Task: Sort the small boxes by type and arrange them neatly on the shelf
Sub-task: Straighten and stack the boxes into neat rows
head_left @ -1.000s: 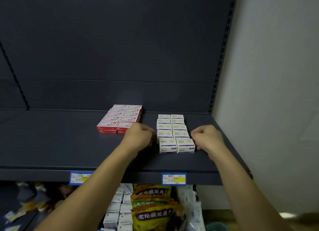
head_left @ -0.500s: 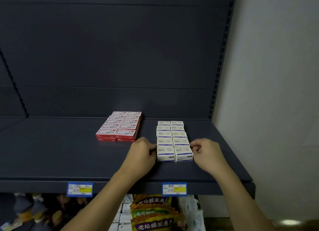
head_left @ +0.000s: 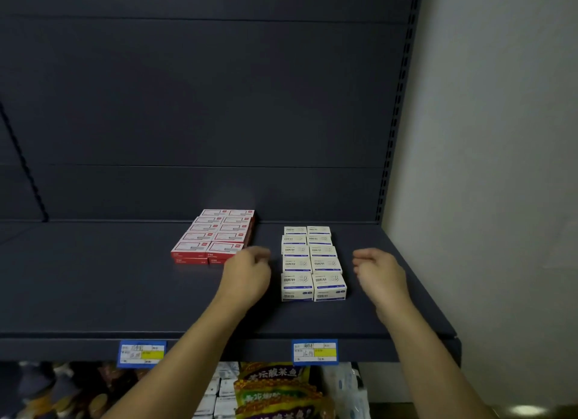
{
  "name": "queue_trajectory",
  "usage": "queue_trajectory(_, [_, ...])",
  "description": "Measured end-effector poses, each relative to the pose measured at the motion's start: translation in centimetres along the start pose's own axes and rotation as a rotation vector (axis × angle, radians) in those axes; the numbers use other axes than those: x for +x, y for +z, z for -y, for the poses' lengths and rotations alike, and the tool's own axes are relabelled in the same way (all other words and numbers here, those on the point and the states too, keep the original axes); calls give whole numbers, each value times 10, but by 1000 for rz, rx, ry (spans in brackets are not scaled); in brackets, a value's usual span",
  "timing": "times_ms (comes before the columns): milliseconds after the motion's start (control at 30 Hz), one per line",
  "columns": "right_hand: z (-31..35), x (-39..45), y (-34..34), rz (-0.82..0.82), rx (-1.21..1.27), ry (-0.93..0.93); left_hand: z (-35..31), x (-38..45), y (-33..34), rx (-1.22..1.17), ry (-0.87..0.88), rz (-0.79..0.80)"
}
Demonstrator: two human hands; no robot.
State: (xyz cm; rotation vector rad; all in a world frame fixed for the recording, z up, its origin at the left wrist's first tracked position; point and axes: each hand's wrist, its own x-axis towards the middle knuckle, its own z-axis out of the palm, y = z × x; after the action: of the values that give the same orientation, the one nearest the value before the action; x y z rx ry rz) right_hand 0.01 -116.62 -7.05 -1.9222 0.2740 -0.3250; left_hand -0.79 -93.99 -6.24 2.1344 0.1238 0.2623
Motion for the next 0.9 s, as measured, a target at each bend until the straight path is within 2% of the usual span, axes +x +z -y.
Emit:
queue_trajectory(67, [9,14,7,9,163,112,-4,18,1,-270,-161,11])
queue_trajectory(167, [27,38,20,59,342,218,-10,52,8,-527,-292,9])
queue_trajectory(300, [38,57,34,118,345,210,-27,68,16,-714,-421,77])
queue_trajectory(600, [34,78,40,237,215,146,-33,76,22,-577,-379,122])
queue_trajectory(733, [33,85,42,225,91,107,-33,88,21,-548,-376,69])
queue_trajectory(900, [35,88,45,231,-44,2,-30,104,30,-307,-283,0])
